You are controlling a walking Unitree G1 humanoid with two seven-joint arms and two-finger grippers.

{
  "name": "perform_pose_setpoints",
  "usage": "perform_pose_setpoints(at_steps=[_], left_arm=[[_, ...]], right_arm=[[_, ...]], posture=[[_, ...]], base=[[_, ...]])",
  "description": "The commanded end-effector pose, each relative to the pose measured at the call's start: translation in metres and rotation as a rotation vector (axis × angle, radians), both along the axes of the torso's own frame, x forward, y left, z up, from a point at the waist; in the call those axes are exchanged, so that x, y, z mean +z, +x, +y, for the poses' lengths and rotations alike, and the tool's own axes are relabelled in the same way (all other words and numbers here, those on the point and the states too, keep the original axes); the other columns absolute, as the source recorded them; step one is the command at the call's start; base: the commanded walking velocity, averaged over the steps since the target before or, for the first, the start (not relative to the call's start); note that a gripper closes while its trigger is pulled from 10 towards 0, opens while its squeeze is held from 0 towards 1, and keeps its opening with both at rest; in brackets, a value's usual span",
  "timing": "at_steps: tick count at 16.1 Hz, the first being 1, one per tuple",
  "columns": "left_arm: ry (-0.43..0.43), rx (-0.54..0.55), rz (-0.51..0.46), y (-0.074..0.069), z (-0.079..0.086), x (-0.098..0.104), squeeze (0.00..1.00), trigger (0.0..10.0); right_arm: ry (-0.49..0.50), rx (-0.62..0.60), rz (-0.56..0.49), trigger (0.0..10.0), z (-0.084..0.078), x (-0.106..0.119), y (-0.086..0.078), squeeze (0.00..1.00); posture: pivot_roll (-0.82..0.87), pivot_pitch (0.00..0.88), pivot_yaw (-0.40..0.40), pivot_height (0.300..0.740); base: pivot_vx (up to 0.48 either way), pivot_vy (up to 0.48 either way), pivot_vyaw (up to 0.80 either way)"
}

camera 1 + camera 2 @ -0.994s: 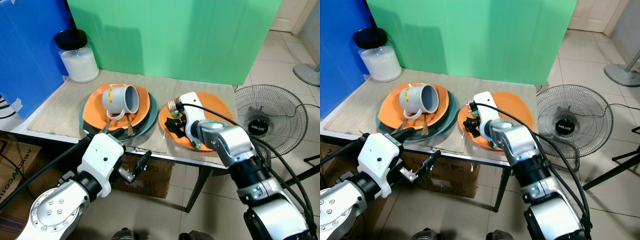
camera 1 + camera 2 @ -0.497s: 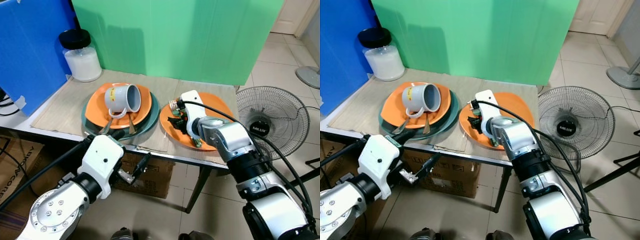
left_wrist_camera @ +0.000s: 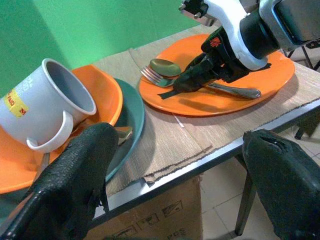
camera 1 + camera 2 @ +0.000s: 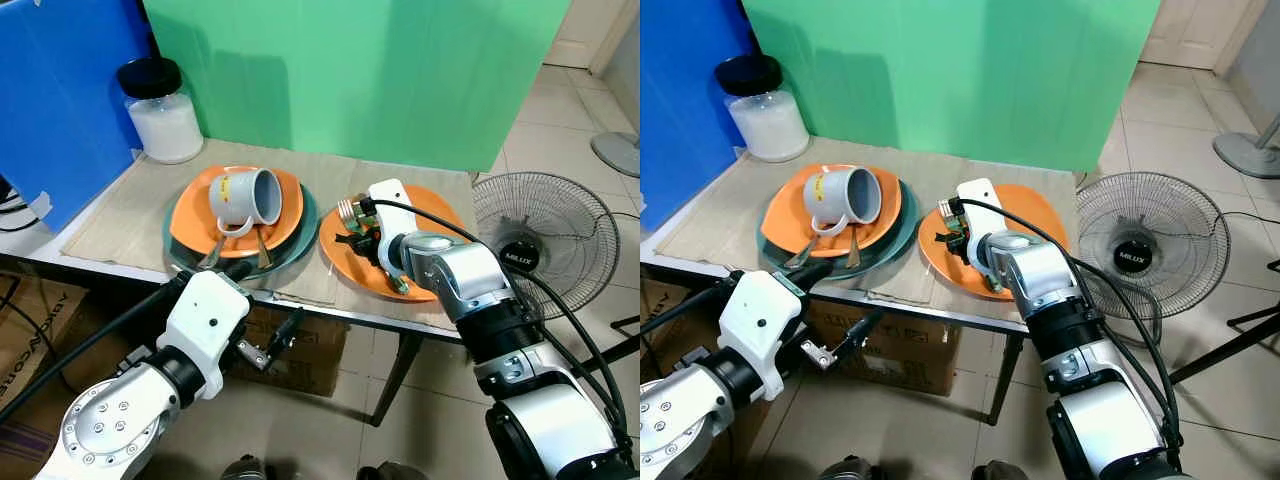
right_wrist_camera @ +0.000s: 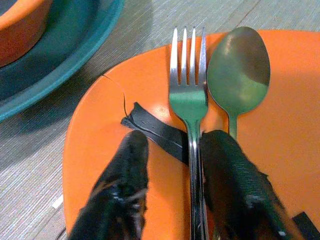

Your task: Setting the table

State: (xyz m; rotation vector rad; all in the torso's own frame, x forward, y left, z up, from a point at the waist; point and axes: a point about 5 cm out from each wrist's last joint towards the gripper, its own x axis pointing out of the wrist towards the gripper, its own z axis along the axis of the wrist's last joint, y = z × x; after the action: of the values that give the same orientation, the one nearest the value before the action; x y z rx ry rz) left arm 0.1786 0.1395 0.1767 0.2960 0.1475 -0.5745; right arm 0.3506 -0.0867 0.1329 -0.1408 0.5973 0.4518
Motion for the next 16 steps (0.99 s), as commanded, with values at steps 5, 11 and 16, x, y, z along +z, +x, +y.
perform_pose_setpoints(at_steps=[5, 11, 16], left_arm=[[-0.009, -0.039, -0.011, -0.003, -0.005, 0.004, 0.0, 10.0], [-0.015, -0.052, -0.006, -0.004, -0.006, 0.004, 0.0, 10.0], [-0.013, -0.052, -0.007, -0.004, -0.005, 0.004, 0.0, 10.0]], right_arm=[[-0.027, -0.011, -0.022, 10.0, -0.006, 0.01, 0.004, 1.0], [-0.036, 0.013, 0.006, 10.0, -0.005, 0.003, 0.0, 0.0], [0.007, 0.017, -0.053, 10.0, -0.003, 0.017, 0.004, 0.0]], posture=[[0.04, 0.062, 0.012, 0.74], [0.04, 0.061, 0.013, 0.74], [0.04, 0.063, 0.014, 0.74]], base=[[0.0, 0.0, 0.0], [0.0, 0.0, 0.0], [0.0, 0.0, 0.0]])
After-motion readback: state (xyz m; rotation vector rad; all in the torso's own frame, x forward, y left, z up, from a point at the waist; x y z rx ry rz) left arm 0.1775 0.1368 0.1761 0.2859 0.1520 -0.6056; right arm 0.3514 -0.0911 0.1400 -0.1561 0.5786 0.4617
